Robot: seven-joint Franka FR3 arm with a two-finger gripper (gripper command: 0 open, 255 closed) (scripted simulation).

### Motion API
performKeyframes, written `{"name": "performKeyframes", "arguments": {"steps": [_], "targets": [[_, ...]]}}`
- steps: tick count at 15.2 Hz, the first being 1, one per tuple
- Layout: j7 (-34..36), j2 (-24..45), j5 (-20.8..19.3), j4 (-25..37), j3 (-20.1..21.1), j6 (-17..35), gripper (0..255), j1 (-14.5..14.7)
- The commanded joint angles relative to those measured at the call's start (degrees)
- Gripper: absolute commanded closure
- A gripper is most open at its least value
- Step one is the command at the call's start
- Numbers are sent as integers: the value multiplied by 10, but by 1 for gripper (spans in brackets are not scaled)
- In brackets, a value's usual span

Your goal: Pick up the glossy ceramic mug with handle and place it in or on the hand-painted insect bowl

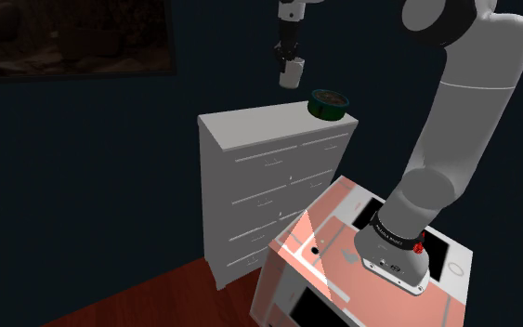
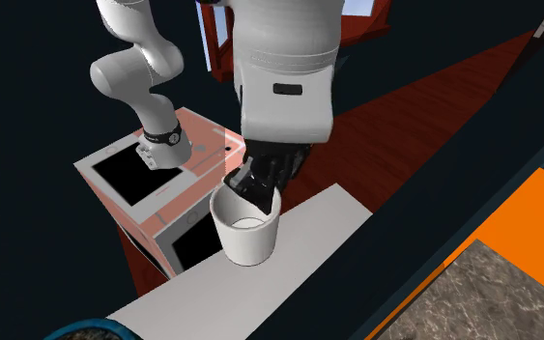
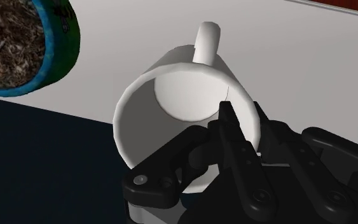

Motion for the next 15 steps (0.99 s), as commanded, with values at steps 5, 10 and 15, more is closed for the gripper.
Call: {"name": "performKeyframes", "arguments": {"steps": [5, 10, 15], "targets": [[-77, -2, 4, 6, -29, -4, 255, -47], [-141, 14, 12, 32, -52, -12, 255, -89], [-206, 46, 26, 81, -73, -27, 255, -135]]}}
